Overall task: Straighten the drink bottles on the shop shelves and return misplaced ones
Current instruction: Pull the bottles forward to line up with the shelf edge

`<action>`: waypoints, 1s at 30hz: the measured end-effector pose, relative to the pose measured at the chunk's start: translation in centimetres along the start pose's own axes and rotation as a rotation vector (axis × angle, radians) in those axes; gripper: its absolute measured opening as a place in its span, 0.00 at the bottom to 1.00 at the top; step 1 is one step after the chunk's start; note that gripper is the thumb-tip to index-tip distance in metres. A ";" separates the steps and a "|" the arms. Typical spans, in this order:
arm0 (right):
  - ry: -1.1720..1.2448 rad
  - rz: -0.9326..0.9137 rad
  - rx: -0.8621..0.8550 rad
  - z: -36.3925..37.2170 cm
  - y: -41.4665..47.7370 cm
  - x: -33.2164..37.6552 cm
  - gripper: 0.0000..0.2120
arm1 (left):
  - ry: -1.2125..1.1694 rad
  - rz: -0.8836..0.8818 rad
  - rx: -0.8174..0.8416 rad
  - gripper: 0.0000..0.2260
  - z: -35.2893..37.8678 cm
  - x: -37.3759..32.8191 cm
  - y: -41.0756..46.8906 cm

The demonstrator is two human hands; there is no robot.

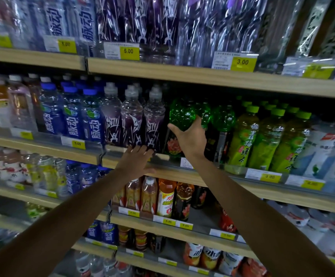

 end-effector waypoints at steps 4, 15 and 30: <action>-0.005 0.014 0.005 0.7 -0.4 -0.2 0.45 | 0.003 -0.016 -0.004 0.33 0.2 0.0 -0.1; -0.217 -0.222 -0.112 0.3 -0.2 2.9 0.37 | -0.004 -0.027 0.007 0.33 0.4 0.0 -0.3; -0.516 -0.150 0.040 1.4 1.9 2.9 0.39 | -0.032 -0.036 0.022 0.33 0.0 -0.2 -0.5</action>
Point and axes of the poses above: each hand's wrist, its own y-axis towards the middle knuckle, its own z-axis out of the palm, x = y × z, the point moved 8 cm from there along y, towards the middle knuckle, and after that the axes turned 15 degrees about -z, right-handed, at the moved point
